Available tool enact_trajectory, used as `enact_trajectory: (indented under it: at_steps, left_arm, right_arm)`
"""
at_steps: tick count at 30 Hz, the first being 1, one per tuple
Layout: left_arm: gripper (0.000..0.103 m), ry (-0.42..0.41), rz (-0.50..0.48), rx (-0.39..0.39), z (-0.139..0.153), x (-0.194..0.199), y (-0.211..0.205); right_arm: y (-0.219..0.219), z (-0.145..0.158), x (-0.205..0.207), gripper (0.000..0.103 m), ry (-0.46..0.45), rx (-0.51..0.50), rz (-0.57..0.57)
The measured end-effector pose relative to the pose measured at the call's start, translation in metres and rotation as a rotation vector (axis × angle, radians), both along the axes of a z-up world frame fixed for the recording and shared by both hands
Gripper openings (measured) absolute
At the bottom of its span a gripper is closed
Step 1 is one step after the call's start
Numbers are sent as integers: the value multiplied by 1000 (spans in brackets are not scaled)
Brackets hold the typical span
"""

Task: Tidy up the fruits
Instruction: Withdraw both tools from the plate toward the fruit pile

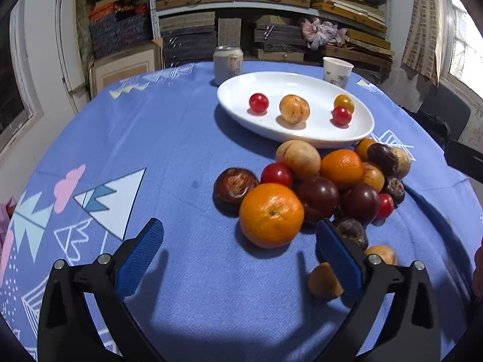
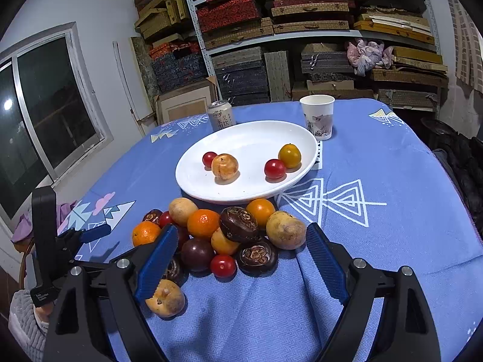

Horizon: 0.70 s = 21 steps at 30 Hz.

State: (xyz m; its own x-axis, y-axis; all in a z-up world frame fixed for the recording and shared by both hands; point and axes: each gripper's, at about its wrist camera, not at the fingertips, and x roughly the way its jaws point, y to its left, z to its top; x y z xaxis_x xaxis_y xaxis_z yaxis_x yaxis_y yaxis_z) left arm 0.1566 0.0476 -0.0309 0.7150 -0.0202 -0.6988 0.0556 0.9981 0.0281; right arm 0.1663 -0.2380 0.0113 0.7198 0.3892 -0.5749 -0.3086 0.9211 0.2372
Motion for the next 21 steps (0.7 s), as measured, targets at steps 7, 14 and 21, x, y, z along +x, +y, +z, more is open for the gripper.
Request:
enact_trajectory:
  at_steps: [7,14,21]
  left_arm:
    - [95,18,-52,-35,-3,9,-8]
    - [77,63,-71,-87,-9,21,-7]
    - [69,64,-76,-101,-9,25,-6]
  right_arm:
    - [1,-2,0,88,5,-3,-2]
    - [6,-7,3,88,24,-27,2]
    - [11,-22,8,88,78,-79,-16]
